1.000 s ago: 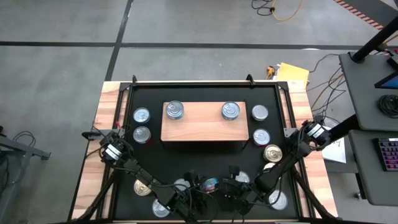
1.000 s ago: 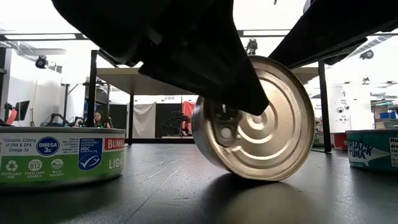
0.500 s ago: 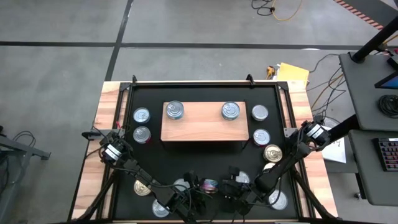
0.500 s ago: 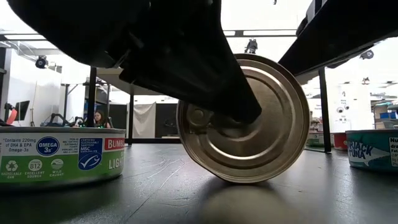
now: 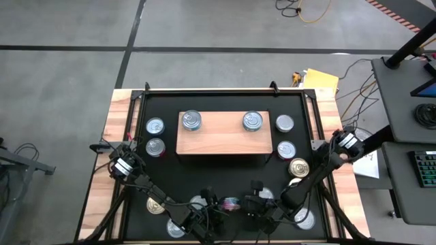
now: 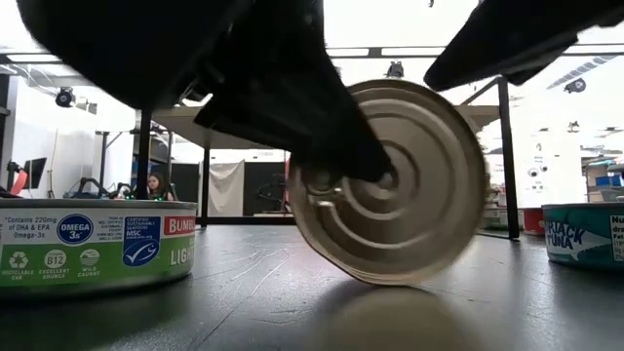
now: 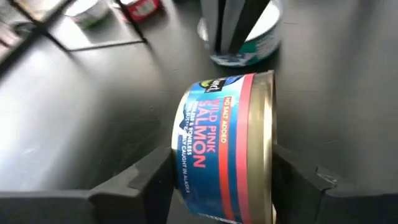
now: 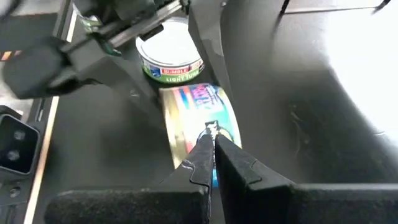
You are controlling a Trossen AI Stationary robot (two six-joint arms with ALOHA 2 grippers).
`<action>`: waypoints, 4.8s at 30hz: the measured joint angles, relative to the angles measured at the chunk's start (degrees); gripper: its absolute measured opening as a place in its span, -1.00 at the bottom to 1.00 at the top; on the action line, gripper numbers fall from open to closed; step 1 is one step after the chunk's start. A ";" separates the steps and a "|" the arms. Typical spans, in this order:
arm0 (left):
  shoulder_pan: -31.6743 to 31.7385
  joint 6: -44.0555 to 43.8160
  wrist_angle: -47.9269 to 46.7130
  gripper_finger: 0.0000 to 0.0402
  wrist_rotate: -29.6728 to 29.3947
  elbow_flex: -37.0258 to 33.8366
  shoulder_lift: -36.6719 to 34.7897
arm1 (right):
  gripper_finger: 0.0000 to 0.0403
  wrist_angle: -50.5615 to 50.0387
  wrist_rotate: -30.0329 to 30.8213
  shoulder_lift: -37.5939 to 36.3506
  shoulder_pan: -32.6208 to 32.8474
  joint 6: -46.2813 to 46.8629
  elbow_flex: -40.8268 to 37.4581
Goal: Stack canned seafood by type on shelf
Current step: Put the blue tuna can on the shelf
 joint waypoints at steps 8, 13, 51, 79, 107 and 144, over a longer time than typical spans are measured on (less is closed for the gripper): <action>-1.22 -0.15 -4.04 -0.02 -4.44 -0.10 -1.17 | -0.95 -5.09 2.20 -3.73 0.66 -0.05 0.00; -1.83 0.01 -6.46 -0.01 -8.29 -0.10 -3.24 | -0.95 -5.11 5.84 -5.03 1.60 -2.46 0.07; -3.17 -17.54 29.32 -0.02 -8.48 -30.61 -38.88 | -0.95 -0.82 23.69 -6.80 1.88 -11.70 0.07; -5.18 -47.79 84.02 -0.02 11.62 -47.08 -22.14 | 0.10 19.06 8.94 -5.40 4.96 -88.15 0.07; -2.98 -43.88 81.19 -0.02 13.53 -42.91 -22.14 | 0.43 31.11 -3.41 -1.47 -2.61 -106.17 0.04; -7.29 54.85 79.16 0.43 1.49 -41.74 -31.67 | -0.05 30.82 12.08 -3.61 0.63 -99.41 0.04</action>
